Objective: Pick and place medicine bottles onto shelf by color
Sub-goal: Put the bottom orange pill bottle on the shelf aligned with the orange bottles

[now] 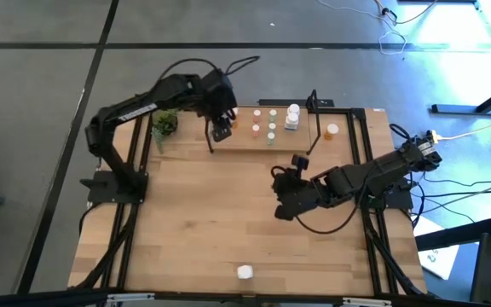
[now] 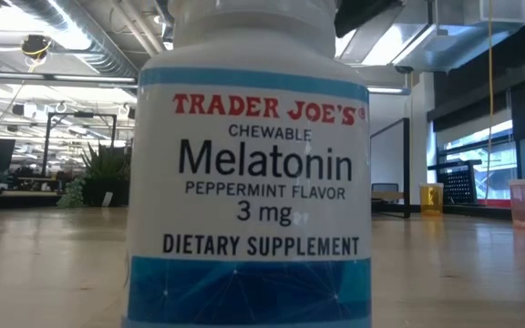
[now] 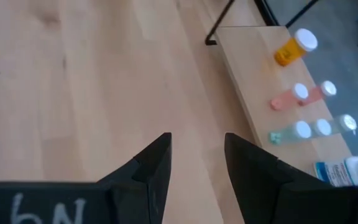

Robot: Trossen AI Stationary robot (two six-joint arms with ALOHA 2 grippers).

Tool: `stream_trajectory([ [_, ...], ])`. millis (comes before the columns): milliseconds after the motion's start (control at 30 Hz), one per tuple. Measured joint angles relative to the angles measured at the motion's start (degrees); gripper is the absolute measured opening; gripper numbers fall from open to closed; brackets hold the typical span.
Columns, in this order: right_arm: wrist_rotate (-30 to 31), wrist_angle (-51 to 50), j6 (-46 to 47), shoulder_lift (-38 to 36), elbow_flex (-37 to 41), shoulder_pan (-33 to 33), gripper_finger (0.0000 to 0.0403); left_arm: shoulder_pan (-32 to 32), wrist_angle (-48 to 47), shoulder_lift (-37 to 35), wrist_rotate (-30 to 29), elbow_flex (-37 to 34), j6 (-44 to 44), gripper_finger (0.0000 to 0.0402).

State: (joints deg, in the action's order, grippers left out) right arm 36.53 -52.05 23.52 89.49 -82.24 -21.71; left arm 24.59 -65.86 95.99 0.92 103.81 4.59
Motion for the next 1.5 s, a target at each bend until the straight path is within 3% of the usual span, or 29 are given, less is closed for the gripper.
stream_trajectory([
  [333,-0.6,-2.7,-6.9,0.0,0.0,3.2,0.0152,0.9,-0.1,10.9,0.1,0.0,5.1,0.0185],
  [533,-5.9,-2.9,-11.8,0.0,0.0,4.3,0.0152,2.7,-0.2,16.4,-0.3,0.0,5.1,0.0185],
  [700,-0.4,-2.6,-9.6,0.0,0.0,5.2,0.0152,3.7,0.0,18.9,-0.8,0.0,6.1,0.0185],
  [800,2.5,-2.7,-7.9,0.0,0.0,6.1,0.0152,3.9,0.1,19.6,-1.7,0.0,6.3,0.0185],
  [1500,2.4,-2.6,-5.7,0.0,0.0,8.0,0.0152,6.2,3.9,20.0,-2.5,0.0,6.5,0.0185],
])
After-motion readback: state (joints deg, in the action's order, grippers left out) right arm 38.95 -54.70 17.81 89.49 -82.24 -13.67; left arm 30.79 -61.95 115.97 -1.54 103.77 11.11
